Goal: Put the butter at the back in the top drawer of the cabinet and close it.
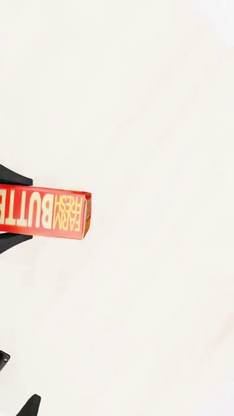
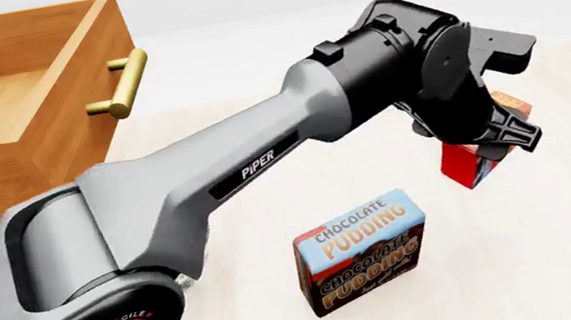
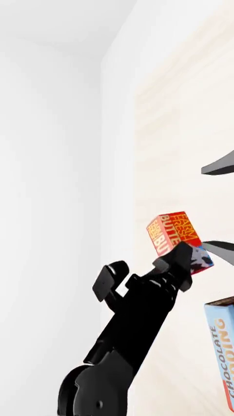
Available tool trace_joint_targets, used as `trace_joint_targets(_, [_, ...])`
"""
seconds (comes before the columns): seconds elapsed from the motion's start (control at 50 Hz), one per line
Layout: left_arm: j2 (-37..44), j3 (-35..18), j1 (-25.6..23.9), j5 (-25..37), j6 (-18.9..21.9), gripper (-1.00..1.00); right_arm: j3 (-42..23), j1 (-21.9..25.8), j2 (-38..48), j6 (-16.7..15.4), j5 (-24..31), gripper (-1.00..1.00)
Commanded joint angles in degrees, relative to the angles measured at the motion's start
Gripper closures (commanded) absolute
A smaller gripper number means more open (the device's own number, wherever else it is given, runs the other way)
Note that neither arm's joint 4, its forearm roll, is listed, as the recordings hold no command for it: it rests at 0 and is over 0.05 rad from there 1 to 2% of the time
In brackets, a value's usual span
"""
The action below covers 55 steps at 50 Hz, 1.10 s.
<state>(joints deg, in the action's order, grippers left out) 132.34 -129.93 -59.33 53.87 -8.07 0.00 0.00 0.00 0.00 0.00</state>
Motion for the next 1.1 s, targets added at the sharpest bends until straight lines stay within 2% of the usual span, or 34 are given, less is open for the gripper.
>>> trace_joint_targets(0.02, [-7.39,3.23,1.63,0.12,1.90,1.00,0.00,0.00,0.00,0.00,0.00,-1.00])
trace_joint_targets(0.72, [-18.64,9.04,6.64,1.21,3.57,1.00,0.00,0.00,0.00,0.00,0.00,-1.00])
trace_joint_targets(0.76, [-19.50,9.77,7.17,1.13,3.36,1.00,0.00,0.00,0.00,0.00,0.00,-1.00])
trace_joint_targets(0.8, [-20.50,10.63,7.58,1.28,1.15,1.00,0.00,0.00,0.00,0.00,0.00,-1.00])
trace_joint_targets(1.0, [-24.65,13.09,10.11,2.12,3.27,1.00,0.00,0.00,0.00,0.00,0.00,-1.00])
trace_joint_targets(1.1, [-26.29,12.38,11.25,3.21,3.71,1.00,0.00,0.00,0.00,0.00,0.00,-1.00])
